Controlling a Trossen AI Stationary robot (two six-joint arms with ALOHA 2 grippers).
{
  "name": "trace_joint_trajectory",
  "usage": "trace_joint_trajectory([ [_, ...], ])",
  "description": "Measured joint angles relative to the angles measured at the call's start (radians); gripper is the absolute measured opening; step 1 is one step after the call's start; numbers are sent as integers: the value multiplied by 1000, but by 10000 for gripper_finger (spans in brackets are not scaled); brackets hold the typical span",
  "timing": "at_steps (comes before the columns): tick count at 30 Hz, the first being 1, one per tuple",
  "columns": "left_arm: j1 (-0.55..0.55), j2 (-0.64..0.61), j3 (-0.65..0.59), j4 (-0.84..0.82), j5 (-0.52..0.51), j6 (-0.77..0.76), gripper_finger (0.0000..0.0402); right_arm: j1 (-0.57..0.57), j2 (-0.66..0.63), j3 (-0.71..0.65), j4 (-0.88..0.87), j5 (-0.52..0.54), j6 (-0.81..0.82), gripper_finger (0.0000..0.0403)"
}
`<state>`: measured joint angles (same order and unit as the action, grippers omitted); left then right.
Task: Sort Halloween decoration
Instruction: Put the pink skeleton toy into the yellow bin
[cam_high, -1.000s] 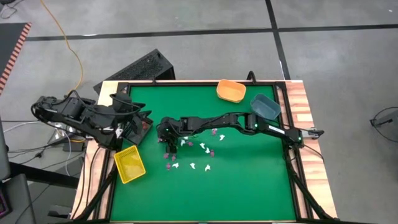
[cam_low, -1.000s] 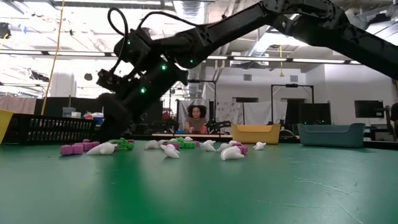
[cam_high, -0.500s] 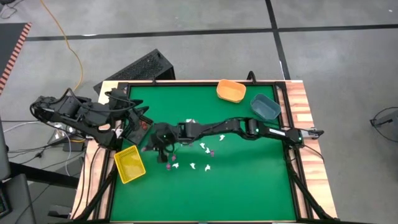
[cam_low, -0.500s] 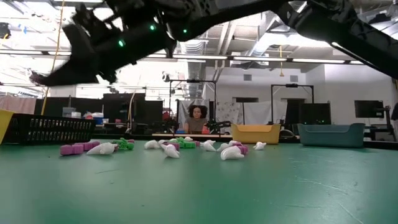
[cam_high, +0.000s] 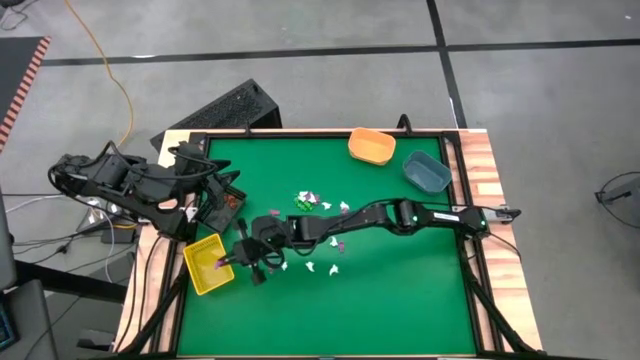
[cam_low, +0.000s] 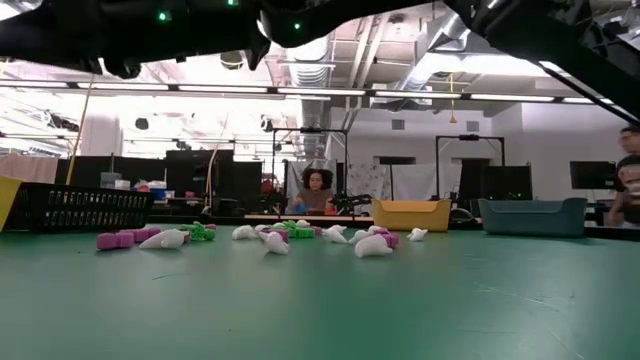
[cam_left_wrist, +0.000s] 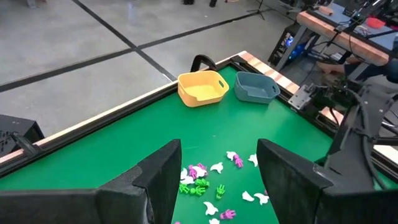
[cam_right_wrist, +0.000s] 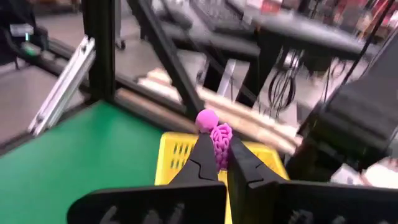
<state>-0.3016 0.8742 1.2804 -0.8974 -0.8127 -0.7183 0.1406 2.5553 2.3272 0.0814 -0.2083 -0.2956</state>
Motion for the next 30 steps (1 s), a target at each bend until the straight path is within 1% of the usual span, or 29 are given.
trace_joint_trajectory([
  [5, 0, 0, 0, 0, 0, -2, 199, 1, 37, 5, 97, -27, 33, 5],
  [8, 0, 4, 0, 0, 0, -4, 199, 6, 66, 29, 106, -36, 42, 5],
  [12, 0, 9, 0, 2, 3, -3, 199, 8, 71, 27, 126, -40, 75, 5],
  [18, 0, 11, 0, 1, 3, -2, 199, 8, 70, 26, 136, -53, 78, 8],
  [21, 0, 11, 0, 1, 3, -3, 199, 8, 70, 26, 138, -56, 78, 25],
  [26, 0, 11, 0, 0, 3, -3, 199, 10, 81, 26, 148, -58, 78, 70],
  [28, 0, 11, 0, 0, 2, -4, 199, 10, 97, 30, 166, -59, 94, 87],
  [30, 0, 11, 0, 0, 2, -4, 199, 10, 104, 24, 141, -59, 128, 101],
])
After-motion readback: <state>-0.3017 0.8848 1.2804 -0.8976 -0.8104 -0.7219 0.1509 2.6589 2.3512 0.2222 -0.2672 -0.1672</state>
